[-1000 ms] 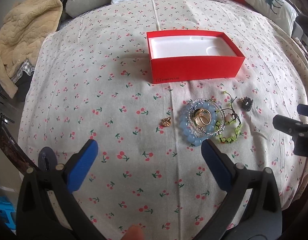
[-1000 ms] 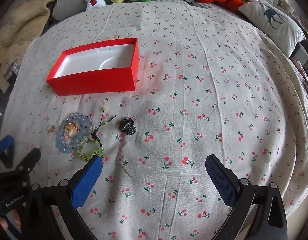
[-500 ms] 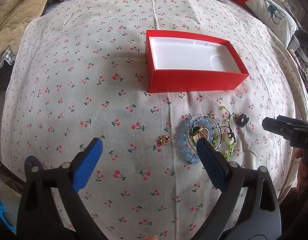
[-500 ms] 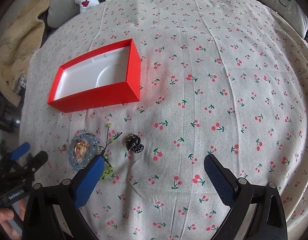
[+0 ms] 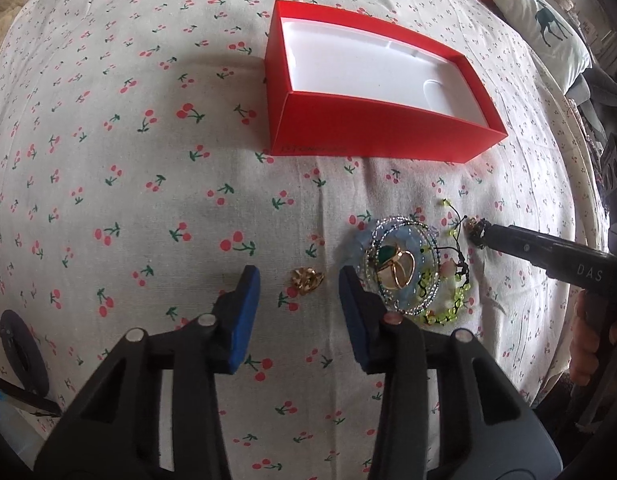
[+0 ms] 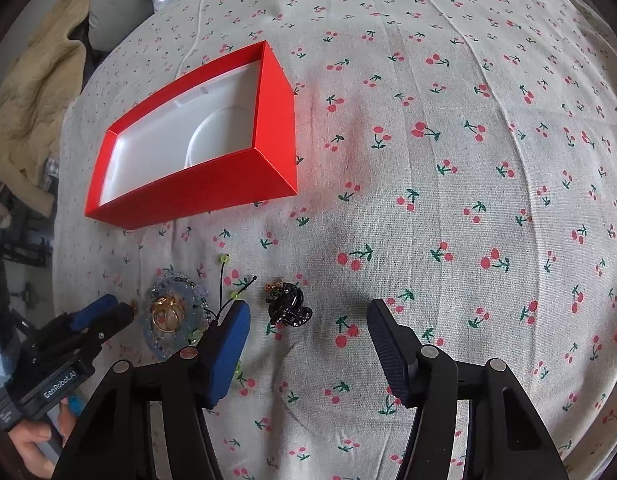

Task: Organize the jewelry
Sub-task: 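Close the left tool on the gold earring while the right tool grasps the black hair clip, then carry the gold earring with the left tool into the red box while the right tool carries the clip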

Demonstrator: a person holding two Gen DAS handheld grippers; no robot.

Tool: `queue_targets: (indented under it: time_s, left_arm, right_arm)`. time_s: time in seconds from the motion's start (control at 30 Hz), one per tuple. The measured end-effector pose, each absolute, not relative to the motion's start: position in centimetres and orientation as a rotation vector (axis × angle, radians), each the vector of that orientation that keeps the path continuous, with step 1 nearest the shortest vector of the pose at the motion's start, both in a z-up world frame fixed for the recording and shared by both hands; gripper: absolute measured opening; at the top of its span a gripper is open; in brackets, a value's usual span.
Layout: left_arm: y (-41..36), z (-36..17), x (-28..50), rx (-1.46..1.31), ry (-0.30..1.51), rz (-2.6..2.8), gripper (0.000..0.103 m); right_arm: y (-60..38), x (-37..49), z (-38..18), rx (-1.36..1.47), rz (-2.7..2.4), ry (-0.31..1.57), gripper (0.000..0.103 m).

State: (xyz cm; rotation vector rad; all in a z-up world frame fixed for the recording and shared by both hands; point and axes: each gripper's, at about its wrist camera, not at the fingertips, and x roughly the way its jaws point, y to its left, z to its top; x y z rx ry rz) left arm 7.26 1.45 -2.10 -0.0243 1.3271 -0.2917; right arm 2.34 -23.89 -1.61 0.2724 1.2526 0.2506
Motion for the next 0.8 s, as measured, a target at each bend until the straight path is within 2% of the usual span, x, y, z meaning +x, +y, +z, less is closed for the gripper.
queue_targets:
  time_s: [0.23, 0.33, 0.43, 0.5, 0.8]
  left_arm:
    - [1.0, -2.7, 7.5, 0.028, 1.342, -0.294, 0.032]
    - [0.9, -2.8, 7.5, 0.046, 1.339, -0.297, 0.025]
    - [0.7, -2.9, 7.4, 0.067, 1.336, -0.296, 0.016]
    - [0.5, -2.9, 7.4, 0.068, 1.333, -0.3, 0.015]
    - [1.7, -1.6, 6.2, 0.041, 1.328, -0.319, 0.015]
  right_arm:
    - [-23.4, 3.1, -2.0, 0.241, 0.244, 1.258, 0.054]
    - [-22.7, 3.1, -2.2, 0.205, 0.239, 1.263, 0.048]
    - [-22.0, 3.1, -2.5, 0.173, 0.249, 1.283, 0.031]
    - [-21.9, 3.0, -2.7, 0.171, 0.265, 1.289, 0.023]
    - [-22.2, 2.2, -2.1, 0.16, 0.244, 1.302, 0.023]
